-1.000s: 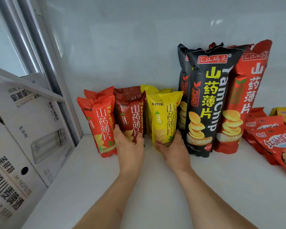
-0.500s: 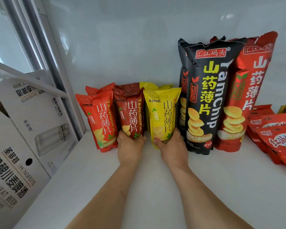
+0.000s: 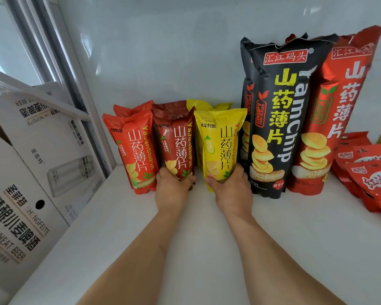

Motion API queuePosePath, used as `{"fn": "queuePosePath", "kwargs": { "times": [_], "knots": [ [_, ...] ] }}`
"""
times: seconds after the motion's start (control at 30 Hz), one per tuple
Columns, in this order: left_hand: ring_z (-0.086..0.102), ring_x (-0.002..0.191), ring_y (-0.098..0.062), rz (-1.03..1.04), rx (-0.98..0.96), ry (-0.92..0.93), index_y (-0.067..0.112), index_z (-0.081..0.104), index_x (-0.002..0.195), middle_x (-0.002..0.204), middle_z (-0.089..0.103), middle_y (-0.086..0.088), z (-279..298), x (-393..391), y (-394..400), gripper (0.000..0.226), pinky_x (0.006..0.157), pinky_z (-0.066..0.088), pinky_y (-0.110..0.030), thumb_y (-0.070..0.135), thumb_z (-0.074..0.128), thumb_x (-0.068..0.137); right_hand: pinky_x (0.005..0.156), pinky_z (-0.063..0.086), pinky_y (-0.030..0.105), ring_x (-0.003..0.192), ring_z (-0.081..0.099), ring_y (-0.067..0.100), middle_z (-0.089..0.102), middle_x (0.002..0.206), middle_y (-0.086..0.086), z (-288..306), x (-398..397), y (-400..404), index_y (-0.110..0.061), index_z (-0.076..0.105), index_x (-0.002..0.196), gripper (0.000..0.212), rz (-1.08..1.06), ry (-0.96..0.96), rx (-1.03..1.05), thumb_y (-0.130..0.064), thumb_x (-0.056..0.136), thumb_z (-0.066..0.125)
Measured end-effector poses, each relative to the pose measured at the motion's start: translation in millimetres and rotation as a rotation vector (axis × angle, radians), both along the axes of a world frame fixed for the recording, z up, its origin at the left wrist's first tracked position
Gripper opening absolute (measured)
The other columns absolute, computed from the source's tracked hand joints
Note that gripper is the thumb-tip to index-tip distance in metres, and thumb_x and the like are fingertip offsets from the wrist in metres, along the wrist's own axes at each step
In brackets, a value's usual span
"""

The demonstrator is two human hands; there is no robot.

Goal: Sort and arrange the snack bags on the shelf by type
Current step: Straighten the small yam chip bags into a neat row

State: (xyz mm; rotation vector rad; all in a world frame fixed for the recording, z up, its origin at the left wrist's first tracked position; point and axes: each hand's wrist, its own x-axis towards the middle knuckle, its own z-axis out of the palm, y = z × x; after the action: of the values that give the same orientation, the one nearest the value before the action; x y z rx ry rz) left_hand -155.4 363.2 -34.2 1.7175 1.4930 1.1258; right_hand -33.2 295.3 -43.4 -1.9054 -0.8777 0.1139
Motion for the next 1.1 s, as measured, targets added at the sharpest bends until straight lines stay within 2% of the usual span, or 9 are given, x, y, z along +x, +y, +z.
{"fn": "queuePosePath", "kwargs": {
  "times": [0.23, 0.33, 0.43, 0.57, 0.63, 0.73, 0.87, 0.97, 1.1],
  "knots": [
    [0.055, 0.122, -0.031, 0.0, -0.01, -0.014, 0.007, 0.041, 0.141, 0.135, 0.053, -0.011, 2, -1, -4, 0.084, 0.095, 0.048, -0.041, 0.037, 0.085, 0.076, 0.097, 0.043, 0.043, 0.124, 0.046, 0.034, 0.05, 0.135, 0.013, 1, -2, -2, -0.011, 0.037, 0.14, 0.09, 0.0, 0.0, -0.001, -0.049, 0.072, 0.081],
    [0.054, 0.125, -0.03, -0.025, -0.026, -0.014, 0.009, 0.039, 0.145, 0.139, 0.052, -0.01, 2, -5, -6, 0.091, 0.097, 0.048, -0.039, 0.038, 0.086, 0.074, 0.1, 0.042, 0.044, 0.128, 0.043, 0.036, 0.047, 0.14, 0.015, 2, -4, -5, -0.01, 0.031, 0.146, 0.098, 0.008, -0.001, -0.009, -0.049, 0.071, 0.082],
    [0.054, 0.127, -0.026, -0.075, -0.025, -0.015, 0.014, 0.039, 0.147, 0.141, 0.052, -0.006, 3, -15, -15, 0.086, 0.098, 0.048, -0.035, 0.039, 0.082, 0.077, 0.103, 0.038, 0.044, 0.132, 0.039, 0.037, 0.041, 0.145, 0.017, 3, -12, -12, -0.009, 0.024, 0.151, 0.105, 0.0, -0.018, -0.027, -0.049, 0.072, 0.082],
    [0.058, 0.115, -0.024, 0.013, -0.028, 0.086, 0.018, 0.049, 0.133, 0.128, 0.06, -0.002, 7, -44, -20, 0.053, 0.088, 0.05, -0.035, 0.044, 0.068, 0.09, 0.095, 0.04, 0.042, 0.12, 0.044, 0.036, 0.05, 0.13, 0.018, 10, -29, -25, -0.006, 0.043, 0.138, 0.085, -0.151, -0.16, 0.029, -0.05, 0.074, 0.078],
    [0.057, 0.116, -0.023, 0.128, -0.011, 0.049, 0.019, 0.049, 0.129, 0.128, 0.057, -0.002, 12, -62, -18, 0.051, 0.092, 0.052, -0.039, 0.046, 0.069, 0.09, 0.089, 0.043, 0.04, 0.112, 0.049, 0.03, 0.054, 0.12, 0.012, 15, -42, -29, -0.008, 0.051, 0.127, 0.069, -0.117, -0.186, 0.127, -0.048, 0.078, 0.076],
    [0.043, 0.134, -0.028, 0.218, 0.037, -0.006, 0.011, 0.038, 0.144, 0.143, 0.042, -0.009, 12, -86, -2, 0.081, 0.106, 0.041, -0.043, 0.05, 0.075, 0.083, 0.086, 0.049, 0.036, 0.11, 0.053, 0.021, 0.056, 0.118, 0.005, 23, -69, -19, -0.011, 0.051, 0.128, 0.064, 0.035, -0.198, 0.175, -0.048, 0.081, 0.073],
    [0.025, 0.146, -0.03, 0.131, -0.027, 0.02, 0.01, 0.013, 0.157, 0.159, 0.022, -0.009, 8, -97, 17, 0.115, 0.115, 0.031, -0.045, 0.062, 0.076, 0.075, 0.1, 0.046, 0.038, 0.127, 0.046, 0.022, 0.052, 0.135, 0.005, 24, -98, 12, -0.013, 0.039, 0.143, 0.084, 0.051, -0.145, 0.197, -0.05, 0.078, 0.075],
    [0.036, 0.141, -0.028, 0.024, -0.027, 0.015, 0.016, 0.014, 0.156, 0.156, 0.029, -0.007, 5, -102, 30, 0.114, 0.11, 0.04, -0.046, 0.059, 0.08, 0.073, 0.103, 0.045, 0.046, 0.13, 0.047, 0.029, 0.051, 0.14, 0.011, 22, -111, 30, -0.01, 0.033, 0.147, 0.093, -0.027, -0.087, 0.204, -0.052, 0.076, 0.076],
    [0.06, 0.117, -0.021, -0.111, -0.027, -0.008, 0.023, 0.04, 0.143, 0.136, 0.056, 0.0, 4, -116, 44, 0.085, 0.094, 0.053, -0.041, 0.052, 0.081, 0.075, 0.104, 0.043, 0.046, 0.131, 0.046, 0.034, 0.048, 0.143, 0.016, 28, -118, 47, -0.006, 0.028, 0.149, 0.102, -0.124, -0.043, 0.206, -0.054, 0.073, 0.078]
  ]
}}
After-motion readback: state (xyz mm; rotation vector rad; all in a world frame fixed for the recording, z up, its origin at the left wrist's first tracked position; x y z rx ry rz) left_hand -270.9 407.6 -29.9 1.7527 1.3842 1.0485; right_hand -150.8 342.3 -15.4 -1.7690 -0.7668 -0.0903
